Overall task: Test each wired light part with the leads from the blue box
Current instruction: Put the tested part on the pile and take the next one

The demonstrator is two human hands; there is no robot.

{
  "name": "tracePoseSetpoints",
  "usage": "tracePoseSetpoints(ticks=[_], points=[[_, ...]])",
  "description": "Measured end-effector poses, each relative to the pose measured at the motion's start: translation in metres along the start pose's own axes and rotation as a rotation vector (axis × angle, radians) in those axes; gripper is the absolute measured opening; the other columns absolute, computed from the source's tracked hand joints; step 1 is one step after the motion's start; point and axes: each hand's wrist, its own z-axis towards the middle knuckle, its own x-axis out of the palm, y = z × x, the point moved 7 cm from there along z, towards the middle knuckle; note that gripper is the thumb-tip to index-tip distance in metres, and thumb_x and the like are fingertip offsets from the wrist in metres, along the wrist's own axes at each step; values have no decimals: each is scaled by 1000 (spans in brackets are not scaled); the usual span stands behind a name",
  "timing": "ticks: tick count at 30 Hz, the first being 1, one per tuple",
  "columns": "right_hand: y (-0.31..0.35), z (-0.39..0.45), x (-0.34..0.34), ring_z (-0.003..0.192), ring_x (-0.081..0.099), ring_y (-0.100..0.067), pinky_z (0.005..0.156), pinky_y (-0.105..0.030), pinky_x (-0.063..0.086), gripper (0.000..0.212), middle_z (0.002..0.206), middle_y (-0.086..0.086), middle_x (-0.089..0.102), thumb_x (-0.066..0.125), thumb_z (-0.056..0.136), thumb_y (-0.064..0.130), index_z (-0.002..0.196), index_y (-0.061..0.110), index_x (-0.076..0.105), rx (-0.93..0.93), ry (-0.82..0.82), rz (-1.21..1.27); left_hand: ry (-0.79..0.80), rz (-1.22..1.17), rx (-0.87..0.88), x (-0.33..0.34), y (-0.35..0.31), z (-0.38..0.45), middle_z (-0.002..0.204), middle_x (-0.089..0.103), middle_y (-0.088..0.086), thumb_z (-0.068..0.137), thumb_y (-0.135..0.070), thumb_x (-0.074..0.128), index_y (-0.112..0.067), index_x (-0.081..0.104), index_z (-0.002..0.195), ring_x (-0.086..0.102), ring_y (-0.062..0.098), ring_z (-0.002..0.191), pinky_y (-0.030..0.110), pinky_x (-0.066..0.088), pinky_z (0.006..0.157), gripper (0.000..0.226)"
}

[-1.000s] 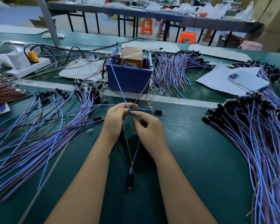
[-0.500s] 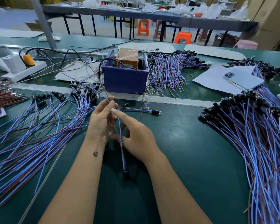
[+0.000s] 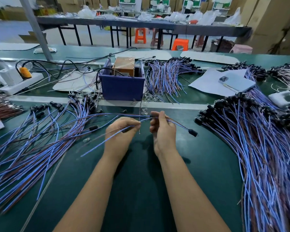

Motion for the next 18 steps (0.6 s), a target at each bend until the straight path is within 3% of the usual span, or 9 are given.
tracePoseSetpoints(ticks=[3, 7, 9, 11, 14, 16, 18], points=[[29, 6, -25, 47, 39, -7, 43, -16, 31, 38, 56, 4, 50, 39, 104, 22, 74, 10, 59, -24, -114, -127, 89, 124, 194, 35, -28, -27, 81, 65, 4, 76, 8, 74, -6, 73, 76, 61, 8, 73, 18, 48, 68, 14], [88, 17, -65, 36, 39, -7, 37, -18, 31, 33, 51, 2, 45, 33, 106, 19, 77, 10, 47, -74, -151, -244, 283, 28, 238, 98, -62, -55, 81, 60, -7, 78, 5, 73, -6, 72, 77, 57, 4, 69, 15, 44, 62, 11], [126, 24, -89, 39, 35, -7, 39, -20, 27, 33, 50, 3, 40, 34, 105, 18, 76, 12, 49, -142, -153, -452, 350, 19, 293, 130, -81, -67, 86, 62, -7, 80, 6, 71, -8, 75, 84, 60, 9, 72, 12, 45, 63, 15], [165, 30, -115, 52, 42, -12, 49, -25, 30, 34, 63, -1, 47, 37, 103, 18, 75, 14, 56, -217, -167, -822, 430, 3, 302, 159, -95, -77, 92, 66, -6, 83, 7, 65, -11, 76, 94, 62, 9, 77, 13, 48, 67, 24], [204, 32, -156, 80, 52, -29, 62, -35, 33, 29, 85, -9, 56, 40, 100, 21, 94, 5, 62, -243, -210, -1309, 559, 23, 244, 193, -102, -92, 105, 70, -9, 88, 3, 55, -21, 72, 114, 64, 8, 89, 23, 53, 76, 38], [216, 30, -184, 96, 57, -34, 70, -37, 39, 27, 103, -13, 62, 45, 97, 24, 111, 7, 61, -181, -274, -1489, 603, 34, 215, 204, -101, -100, 107, 71, -10, 90, -2, 53, -25, 69, 117, 64, 8, 95, 29, 54, 80, 39], [221, 25, -207, 115, 50, -37, 86, -40, 41, 39, 126, -18, 55, 50, 94, 27, 130, 11, 51, -103, -370, -1649, 636, 40, 176, 208, -94, -105, 106, 70, -13, 92, -4, 53, -27, 69, 117, 63, 5, 97, 30, 54, 82, 37]])
